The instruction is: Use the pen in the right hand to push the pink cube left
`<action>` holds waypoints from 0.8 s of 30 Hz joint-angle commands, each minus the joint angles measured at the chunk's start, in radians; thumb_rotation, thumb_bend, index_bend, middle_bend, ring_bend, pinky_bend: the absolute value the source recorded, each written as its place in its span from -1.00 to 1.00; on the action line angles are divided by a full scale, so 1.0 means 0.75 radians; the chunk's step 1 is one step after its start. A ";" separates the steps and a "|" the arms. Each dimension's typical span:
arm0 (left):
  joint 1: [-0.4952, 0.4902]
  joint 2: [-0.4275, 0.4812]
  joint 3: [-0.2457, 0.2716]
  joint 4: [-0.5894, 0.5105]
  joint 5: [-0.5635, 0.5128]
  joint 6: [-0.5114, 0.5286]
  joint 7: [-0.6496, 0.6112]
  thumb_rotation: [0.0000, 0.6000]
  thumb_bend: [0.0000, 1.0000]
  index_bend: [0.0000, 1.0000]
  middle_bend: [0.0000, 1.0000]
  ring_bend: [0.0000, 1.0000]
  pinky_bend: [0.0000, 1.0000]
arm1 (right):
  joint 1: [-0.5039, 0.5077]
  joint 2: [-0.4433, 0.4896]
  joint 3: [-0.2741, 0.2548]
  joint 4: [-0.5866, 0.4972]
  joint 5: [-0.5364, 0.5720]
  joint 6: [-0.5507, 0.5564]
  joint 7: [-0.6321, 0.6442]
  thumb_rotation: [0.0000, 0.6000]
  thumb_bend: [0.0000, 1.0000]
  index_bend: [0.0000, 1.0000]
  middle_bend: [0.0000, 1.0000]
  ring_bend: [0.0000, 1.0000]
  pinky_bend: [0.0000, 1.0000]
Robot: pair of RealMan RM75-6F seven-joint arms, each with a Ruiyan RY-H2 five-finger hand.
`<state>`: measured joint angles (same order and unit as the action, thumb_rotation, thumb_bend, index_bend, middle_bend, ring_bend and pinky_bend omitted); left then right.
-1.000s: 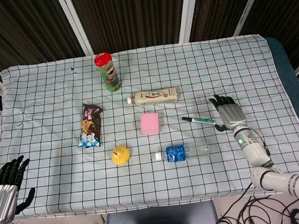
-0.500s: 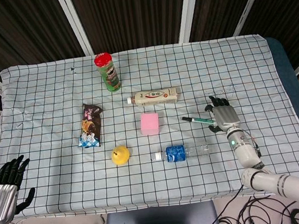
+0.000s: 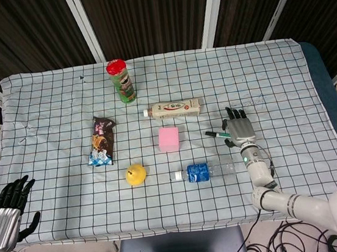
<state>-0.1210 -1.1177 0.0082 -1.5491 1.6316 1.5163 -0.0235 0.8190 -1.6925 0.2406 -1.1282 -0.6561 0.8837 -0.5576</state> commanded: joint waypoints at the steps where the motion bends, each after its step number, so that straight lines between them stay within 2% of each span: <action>1: 0.002 0.002 -0.001 0.001 -0.003 0.002 -0.003 1.00 -0.22 -1.00 -1.00 -1.00 -0.81 | 0.017 -0.032 0.003 0.035 0.013 -0.006 -0.018 1.00 -0.17 0.16 -0.74 -1.00 -1.00; 12: 0.005 0.004 0.000 0.000 -0.006 0.005 -0.006 1.00 -0.22 -1.00 -1.00 -1.00 -0.81 | 0.028 -0.083 0.005 0.099 0.017 -0.018 -0.037 1.00 -0.17 0.18 -0.74 -1.00 -1.00; 24: 0.005 0.004 0.000 -0.002 -0.006 0.002 -0.004 1.00 -0.22 -1.00 -1.00 -1.00 -0.81 | 0.022 -0.092 0.003 0.109 -0.003 -0.022 -0.041 1.00 -0.16 0.32 -0.69 -1.00 -1.00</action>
<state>-0.1172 -1.1144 0.0086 -1.5504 1.6272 1.5178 -0.0268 0.8353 -1.7609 0.2428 -1.0468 -0.6588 0.8674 -0.5885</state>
